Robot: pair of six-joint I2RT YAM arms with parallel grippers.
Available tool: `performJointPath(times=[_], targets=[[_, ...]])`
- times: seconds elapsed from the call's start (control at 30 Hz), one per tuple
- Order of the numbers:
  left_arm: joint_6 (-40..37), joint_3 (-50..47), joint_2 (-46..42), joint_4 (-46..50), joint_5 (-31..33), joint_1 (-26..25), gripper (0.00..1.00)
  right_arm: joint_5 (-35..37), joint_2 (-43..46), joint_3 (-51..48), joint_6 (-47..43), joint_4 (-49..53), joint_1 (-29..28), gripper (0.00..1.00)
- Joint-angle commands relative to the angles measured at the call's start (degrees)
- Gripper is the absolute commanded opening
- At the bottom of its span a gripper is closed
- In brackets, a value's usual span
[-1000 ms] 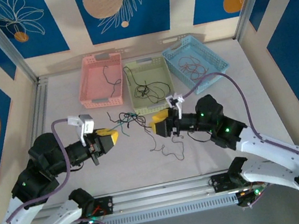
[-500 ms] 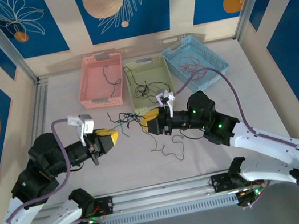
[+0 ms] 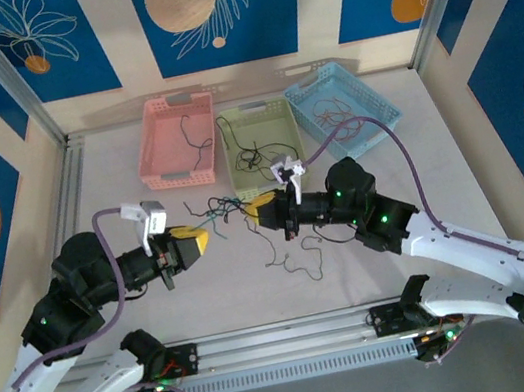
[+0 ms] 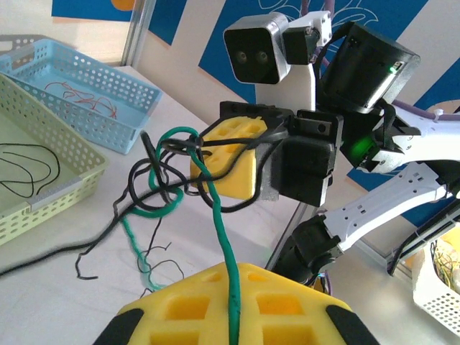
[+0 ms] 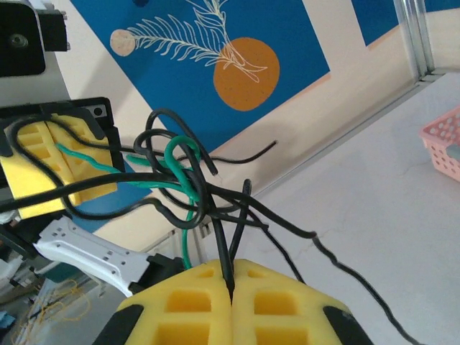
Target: Untangle the cables
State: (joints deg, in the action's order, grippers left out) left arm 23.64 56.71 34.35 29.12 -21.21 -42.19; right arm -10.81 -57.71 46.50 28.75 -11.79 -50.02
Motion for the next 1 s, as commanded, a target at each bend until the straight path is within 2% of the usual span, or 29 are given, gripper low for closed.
performJointPath(times=[0.0,0.23,0.3,0.37,0.43,0.5,0.57,0.73,0.93,0.97], targets=[[-0.7,-0.11,-0.16,-0.98,-0.04,-0.06,0.0,0.18,-0.04,1.53,-0.96,0.73,-0.52,0.0],[-0.85,0.59,-1.87,-0.15,3.56,-0.04,0.0,5.42,1.46,-2.99,-4.06,3.48,0.89,0.0],[-0.49,0.85,-2.54,-0.44,3.9,-0.08,0.0,8.99,1.46,-5.79,-6.53,3.75,1.48,0.0],[-0.14,1.22,-3.54,-0.92,3.65,-0.07,0.0,15.03,0.87,-10.19,-8.24,4.25,4.75,0.0],[0.22,1.72,-4.56,-1.07,3.34,-0.05,0.0,18.91,0.21,-14.62,-8.01,4.1,10.5,0.0],[0.26,2.08,-5.4,-0.63,3.11,-0.07,0.0,18.77,1.42,-18.27,-5.95,3.89,16.77,0.0],[-0.02,2.41,-5.9,0.44,3.61,-0.05,0.0,14.85,4.35,-20.52,-4.57,3.79,22.18,0.0],[-0.74,2.35,-6.11,1.56,5.64,-0.07,0.0,14.76,8.9,-20.75,-5.21,8.23,28.07,0.0],[-1.92,4.2,-7.2,3.24,8.0,-0.04,0.0,26.99,6.17,-19.68,-1.77,18.66,35.81,0.0],[-2.01,4.77,-7.44,3.84,8.11,0.0,0.0,25.36,6.41,-19.92,-0.93,18.97,38.23,0.0]])
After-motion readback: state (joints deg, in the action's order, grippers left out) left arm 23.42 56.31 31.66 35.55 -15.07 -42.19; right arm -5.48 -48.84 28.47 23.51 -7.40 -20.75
